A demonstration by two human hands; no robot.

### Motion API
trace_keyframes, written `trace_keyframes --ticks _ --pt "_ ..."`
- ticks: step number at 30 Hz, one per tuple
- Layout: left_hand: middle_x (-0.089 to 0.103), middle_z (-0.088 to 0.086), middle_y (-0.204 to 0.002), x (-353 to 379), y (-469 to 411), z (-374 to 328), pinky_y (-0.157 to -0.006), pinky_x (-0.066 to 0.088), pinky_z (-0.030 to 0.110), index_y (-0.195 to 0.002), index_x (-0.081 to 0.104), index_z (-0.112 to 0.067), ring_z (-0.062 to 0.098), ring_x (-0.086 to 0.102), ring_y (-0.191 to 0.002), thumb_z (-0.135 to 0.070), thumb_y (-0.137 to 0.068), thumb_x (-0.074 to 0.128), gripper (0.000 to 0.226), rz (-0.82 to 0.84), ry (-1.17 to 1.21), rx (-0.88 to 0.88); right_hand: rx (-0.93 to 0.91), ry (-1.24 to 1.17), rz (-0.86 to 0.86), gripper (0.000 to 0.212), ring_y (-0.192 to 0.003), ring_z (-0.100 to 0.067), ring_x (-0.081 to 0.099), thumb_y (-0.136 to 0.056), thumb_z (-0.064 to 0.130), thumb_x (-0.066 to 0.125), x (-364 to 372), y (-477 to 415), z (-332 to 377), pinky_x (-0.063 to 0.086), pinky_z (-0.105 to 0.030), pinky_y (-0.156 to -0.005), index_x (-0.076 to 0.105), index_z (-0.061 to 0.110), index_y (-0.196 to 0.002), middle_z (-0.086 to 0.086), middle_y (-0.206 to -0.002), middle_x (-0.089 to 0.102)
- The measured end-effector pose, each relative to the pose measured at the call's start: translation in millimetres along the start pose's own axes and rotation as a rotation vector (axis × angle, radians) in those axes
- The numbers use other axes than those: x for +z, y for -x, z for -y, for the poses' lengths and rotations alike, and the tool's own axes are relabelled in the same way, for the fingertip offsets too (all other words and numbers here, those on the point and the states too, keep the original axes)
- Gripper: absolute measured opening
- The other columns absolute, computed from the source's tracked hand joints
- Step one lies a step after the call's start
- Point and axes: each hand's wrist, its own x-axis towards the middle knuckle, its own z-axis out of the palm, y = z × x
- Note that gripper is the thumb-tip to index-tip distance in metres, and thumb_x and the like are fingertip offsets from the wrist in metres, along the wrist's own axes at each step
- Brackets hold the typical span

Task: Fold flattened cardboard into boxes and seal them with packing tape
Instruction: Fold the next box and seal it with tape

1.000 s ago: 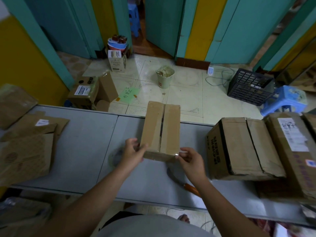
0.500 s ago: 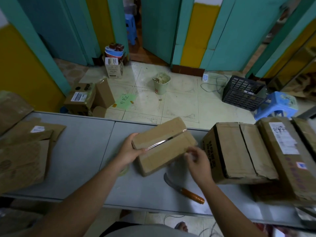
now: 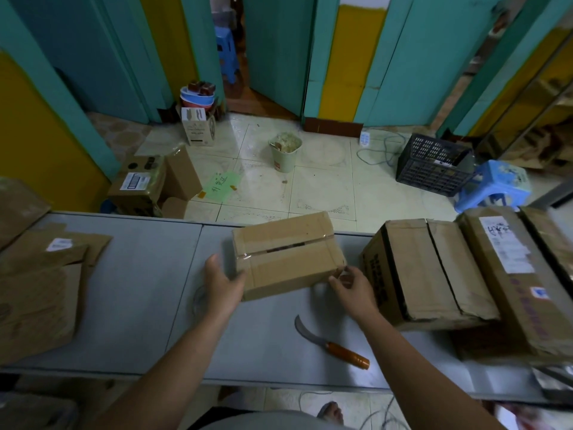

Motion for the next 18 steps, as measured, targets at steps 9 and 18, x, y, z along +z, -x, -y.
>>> trace_keyframes --ticks 9,18 --pt "0.061 0.005 -0.129 12 -6 -5 -0.088 0.051 0.031 -0.147 0.045 -0.011 0.031 0.063 -0.124 -0.023 -0.098 0.075 0.058 0.098 -0.007 0.081 -0.064 0.011 0.078 0.037 -0.096 -0.007 0.065 -0.096 0.061 0.061 2 47 -6 0.049 -0.026 -0.075 0.064 0.026 -0.106 0.008 -0.1 0.069" --pt "0.022 0.018 -0.164 11 -36 -31 -0.116 0.037 0.035 -0.17 0.015 -0.018 0.035 0.039 -0.147 -0.027 -0.097 0.077 0.095 0.132 -0.238 0.168 0.002 -0.208 0.236 0.026 -0.097 -0.022 0.073 -0.099 0.037 0.07 9 71 8 0.06 -0.042 -0.087 0.067 0.014 -0.11 -0.008 -0.104 0.076"
